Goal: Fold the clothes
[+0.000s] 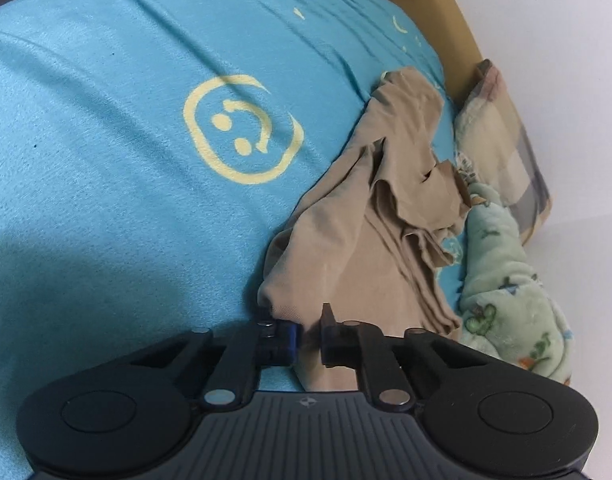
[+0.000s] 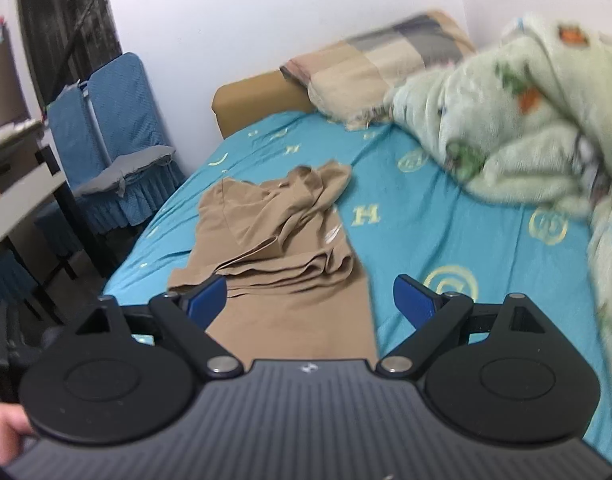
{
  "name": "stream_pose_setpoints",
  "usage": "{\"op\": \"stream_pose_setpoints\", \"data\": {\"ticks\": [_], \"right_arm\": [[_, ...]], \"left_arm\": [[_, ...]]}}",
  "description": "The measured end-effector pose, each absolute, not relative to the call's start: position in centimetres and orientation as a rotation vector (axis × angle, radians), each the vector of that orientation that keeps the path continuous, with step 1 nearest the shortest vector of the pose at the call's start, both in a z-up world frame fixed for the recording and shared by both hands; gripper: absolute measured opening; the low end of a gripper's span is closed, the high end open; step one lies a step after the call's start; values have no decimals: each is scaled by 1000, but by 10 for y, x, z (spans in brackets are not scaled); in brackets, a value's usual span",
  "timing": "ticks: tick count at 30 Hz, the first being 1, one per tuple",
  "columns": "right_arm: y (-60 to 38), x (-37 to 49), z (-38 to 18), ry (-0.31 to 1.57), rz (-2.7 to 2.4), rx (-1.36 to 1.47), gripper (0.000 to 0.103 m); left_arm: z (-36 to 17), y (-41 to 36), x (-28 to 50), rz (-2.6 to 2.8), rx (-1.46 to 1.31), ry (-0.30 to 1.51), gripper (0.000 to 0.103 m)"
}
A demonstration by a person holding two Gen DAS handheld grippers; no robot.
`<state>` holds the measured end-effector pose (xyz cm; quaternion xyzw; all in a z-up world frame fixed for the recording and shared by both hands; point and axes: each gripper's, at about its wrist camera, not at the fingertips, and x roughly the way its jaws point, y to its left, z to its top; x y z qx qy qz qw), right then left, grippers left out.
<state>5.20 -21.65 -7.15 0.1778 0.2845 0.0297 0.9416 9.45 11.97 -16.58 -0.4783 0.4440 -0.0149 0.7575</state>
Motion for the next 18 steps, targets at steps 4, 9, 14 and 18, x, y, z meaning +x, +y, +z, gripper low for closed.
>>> {"op": "stream_pose_setpoints", "data": {"ticks": [4, 9, 14, 18], "right_arm": [[-229, 66, -108, 742, 207, 725, 92], [-243, 74, -161, 872, 248, 1126, 77], [-266, 74, -182, 832, 92, 1201, 53], [-280, 74, -187, 782, 2, 1179, 18]], "left_arm": [[-154, 121, 90, -62, -1037, 921, 6], [-141, 116, 89, -103, -1032, 867, 6], [-131, 114, 85, -125, -1021, 837, 6], [-128, 112, 82, -138, -1009, 824, 5]]}}
